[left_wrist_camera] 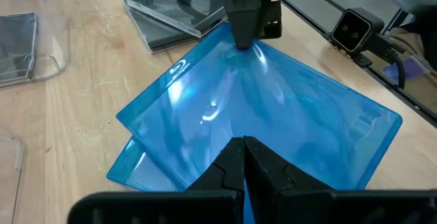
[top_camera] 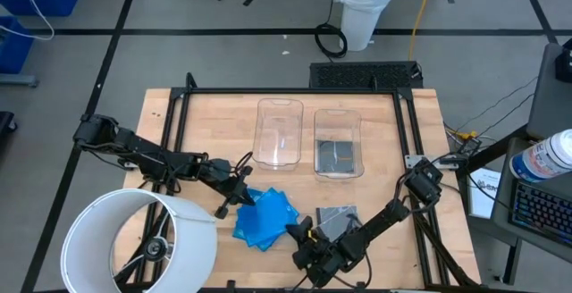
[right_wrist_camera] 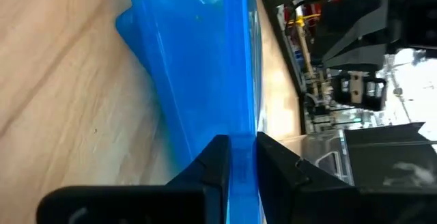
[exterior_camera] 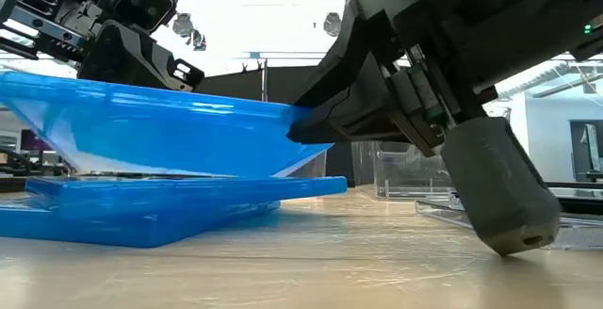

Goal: Pick & place jewel cases by type
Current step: Put the blue CD case into the left transparent bin

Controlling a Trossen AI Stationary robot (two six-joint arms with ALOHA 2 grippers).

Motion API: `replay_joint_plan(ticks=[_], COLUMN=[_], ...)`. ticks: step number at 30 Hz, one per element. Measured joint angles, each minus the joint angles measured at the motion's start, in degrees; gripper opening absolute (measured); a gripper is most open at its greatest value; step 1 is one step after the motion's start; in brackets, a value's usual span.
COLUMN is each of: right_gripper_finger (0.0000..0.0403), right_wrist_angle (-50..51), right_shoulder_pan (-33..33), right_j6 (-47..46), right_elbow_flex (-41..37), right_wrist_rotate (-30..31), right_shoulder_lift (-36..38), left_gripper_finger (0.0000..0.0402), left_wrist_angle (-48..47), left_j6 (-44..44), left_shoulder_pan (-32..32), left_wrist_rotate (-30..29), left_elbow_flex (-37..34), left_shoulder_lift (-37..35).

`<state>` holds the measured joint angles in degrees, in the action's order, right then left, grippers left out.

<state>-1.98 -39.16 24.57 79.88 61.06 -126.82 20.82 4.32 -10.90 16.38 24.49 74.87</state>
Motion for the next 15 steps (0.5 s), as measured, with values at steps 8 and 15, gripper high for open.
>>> replay_joint_plan(ticks=[8,15], right_gripper_finger=[0.0043,0.0042], right_wrist_angle=[-4.2,-5.6], right_shoulder_pan=[-2.4,-4.5], right_j6=[9.6,14.0], right_elbow_flex=[-0.2,-0.2], right_wrist_rotate=[5.2,5.8], right_shoulder_lift=[0.0,3.6], left_gripper_finger=[0.001,0.001], left_wrist_angle=[0.1,0.1], left_j6=[-0.2,-0.3], left_shoulder_pan=[0.0,0.0], left_wrist_rotate=[0.0,0.0], left_elbow_flex=[0.0,0.0], left_shoulder_lift=[0.0,0.0])
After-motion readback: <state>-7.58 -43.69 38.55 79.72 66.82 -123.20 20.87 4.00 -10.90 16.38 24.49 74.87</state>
